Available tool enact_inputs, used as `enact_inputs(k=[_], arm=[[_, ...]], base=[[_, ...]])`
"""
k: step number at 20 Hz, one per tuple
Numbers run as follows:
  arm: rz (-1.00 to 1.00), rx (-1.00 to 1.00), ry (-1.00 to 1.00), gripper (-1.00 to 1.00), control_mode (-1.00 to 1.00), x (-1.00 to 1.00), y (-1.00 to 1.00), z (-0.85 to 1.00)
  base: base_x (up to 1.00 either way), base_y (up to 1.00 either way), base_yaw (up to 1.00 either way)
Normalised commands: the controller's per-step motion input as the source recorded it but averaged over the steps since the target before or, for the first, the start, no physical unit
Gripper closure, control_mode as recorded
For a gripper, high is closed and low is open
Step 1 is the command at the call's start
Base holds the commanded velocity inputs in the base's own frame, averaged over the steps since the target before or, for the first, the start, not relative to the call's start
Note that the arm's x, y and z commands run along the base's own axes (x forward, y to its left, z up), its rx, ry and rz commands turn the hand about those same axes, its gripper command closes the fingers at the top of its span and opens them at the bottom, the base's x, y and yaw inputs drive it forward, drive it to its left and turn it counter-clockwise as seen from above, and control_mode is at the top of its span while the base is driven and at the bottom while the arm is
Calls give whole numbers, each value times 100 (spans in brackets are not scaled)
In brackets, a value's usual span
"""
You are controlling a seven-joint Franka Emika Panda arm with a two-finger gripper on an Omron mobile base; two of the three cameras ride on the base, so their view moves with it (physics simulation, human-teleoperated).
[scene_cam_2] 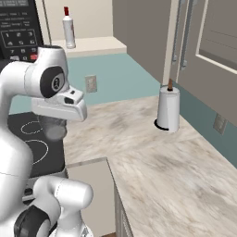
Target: There is a bowl on the dining counter. Grab a lemon wedge from the fridge and place it in the bowl. Then get the liquor bottle and glass cup from the cabinet and place them next to the bowl.
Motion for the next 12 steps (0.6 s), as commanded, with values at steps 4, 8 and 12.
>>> enact_inputs(k=[4, 8, 12], arm=[[0, -8, 0, 100, 100, -4, 0, -24], [0, 0, 0, 100, 100, 0, 0, 0], [0, 0, 0, 100, 100, 0, 0, 0]], base=[[-9, 0, 0], [-96, 6, 0], [-100, 8, 0]])
